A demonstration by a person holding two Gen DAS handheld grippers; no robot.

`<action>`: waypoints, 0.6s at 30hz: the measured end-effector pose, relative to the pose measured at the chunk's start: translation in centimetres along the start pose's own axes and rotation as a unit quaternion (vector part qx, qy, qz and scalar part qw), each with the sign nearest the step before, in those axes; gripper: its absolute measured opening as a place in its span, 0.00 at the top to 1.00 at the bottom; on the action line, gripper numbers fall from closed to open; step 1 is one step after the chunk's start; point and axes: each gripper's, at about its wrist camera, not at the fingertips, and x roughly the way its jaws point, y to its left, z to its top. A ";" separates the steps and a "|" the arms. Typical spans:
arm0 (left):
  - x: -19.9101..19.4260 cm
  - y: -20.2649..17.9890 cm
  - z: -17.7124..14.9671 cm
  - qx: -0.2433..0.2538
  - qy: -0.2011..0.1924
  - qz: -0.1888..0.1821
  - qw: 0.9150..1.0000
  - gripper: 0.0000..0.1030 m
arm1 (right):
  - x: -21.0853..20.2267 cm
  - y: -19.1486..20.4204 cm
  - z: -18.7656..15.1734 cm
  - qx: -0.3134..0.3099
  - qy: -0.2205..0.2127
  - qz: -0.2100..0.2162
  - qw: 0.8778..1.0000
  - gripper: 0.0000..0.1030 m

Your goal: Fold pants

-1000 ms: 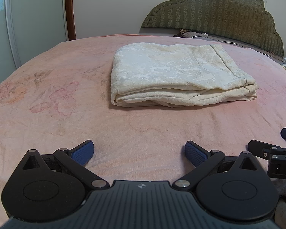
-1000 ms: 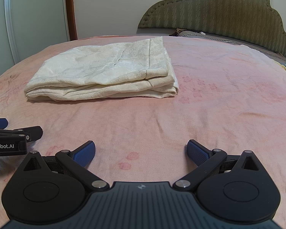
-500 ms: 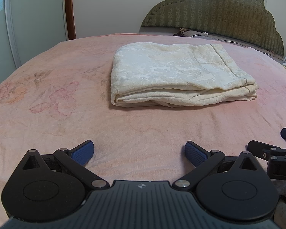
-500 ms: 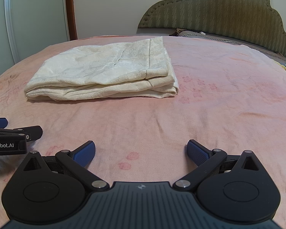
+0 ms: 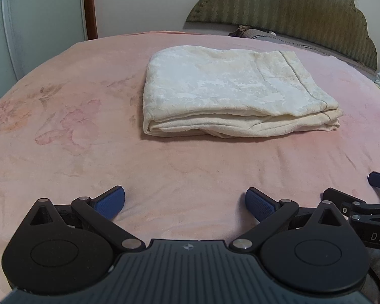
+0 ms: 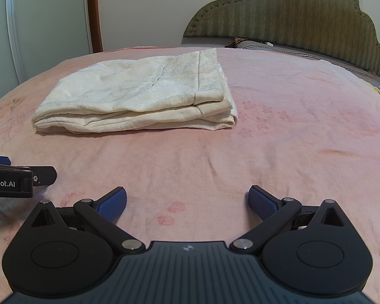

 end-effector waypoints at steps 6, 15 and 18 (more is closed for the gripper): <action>-0.1 0.1 -0.1 -0.001 -0.002 -0.004 1.000 0.00 | 0.0 0.0 0.0 0.000 0.000 0.000 1.000 0.00; -1.5 0.9 0.1 -0.029 -0.021 -0.024 0.999 0.01 | 0.0 0.0 0.0 -0.001 0.001 0.000 1.000 0.00; -2.8 1.4 0.1 -0.025 -0.041 -0.003 0.999 0.01 | 0.0 0.0 0.0 -0.002 0.001 0.003 1.000 0.00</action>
